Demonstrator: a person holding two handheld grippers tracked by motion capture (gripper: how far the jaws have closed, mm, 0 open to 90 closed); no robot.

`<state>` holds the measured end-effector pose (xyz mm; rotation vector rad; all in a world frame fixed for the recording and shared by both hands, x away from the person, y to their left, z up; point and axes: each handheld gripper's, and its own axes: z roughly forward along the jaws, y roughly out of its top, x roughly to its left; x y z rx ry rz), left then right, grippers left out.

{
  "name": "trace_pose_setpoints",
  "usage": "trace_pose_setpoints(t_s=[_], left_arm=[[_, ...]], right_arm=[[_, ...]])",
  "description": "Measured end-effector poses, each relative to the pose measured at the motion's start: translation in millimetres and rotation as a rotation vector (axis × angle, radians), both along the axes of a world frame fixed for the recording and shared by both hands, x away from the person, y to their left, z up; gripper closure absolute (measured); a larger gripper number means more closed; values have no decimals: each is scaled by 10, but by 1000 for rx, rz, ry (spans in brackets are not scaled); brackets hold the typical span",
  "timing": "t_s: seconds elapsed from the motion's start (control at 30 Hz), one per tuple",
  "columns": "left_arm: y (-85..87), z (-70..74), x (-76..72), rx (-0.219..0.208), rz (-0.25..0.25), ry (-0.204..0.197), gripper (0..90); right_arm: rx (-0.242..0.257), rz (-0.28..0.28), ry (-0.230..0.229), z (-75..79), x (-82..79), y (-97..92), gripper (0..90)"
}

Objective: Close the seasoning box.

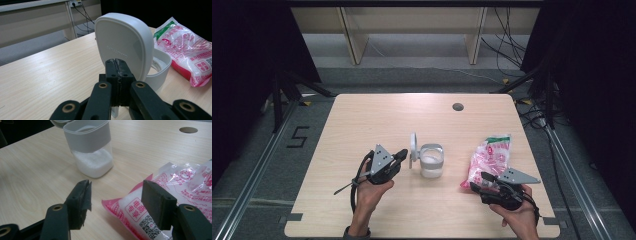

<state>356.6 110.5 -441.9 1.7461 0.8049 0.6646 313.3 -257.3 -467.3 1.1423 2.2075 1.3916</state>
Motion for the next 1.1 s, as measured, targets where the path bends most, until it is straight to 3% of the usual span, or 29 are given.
trace_pose_setpoints(t_s=[0.07, 0.23, 0.33, 0.53, 1.1], left_arm=[[-12, 7, 8, 3, -6, 0, 889], [-52, 16, 34, 11, -13, 4, 889], [-68, 31, 56, 33, -33, -31, 891], [-81, 32, 58, 31, -32, -30, 890], [-131, 93, 15, 27, -44, -48, 884]], right_arm=[[24, 4, -3, -12, 0, 22, 406], [13, 4, -6, -9, -1, 23, 406], [21, 5, -3, -13, -2, 27, 406], [-3, 16, -20, -18, 13, 13, 407], [-6, 14, -30, -28, 17, 25, 407]])
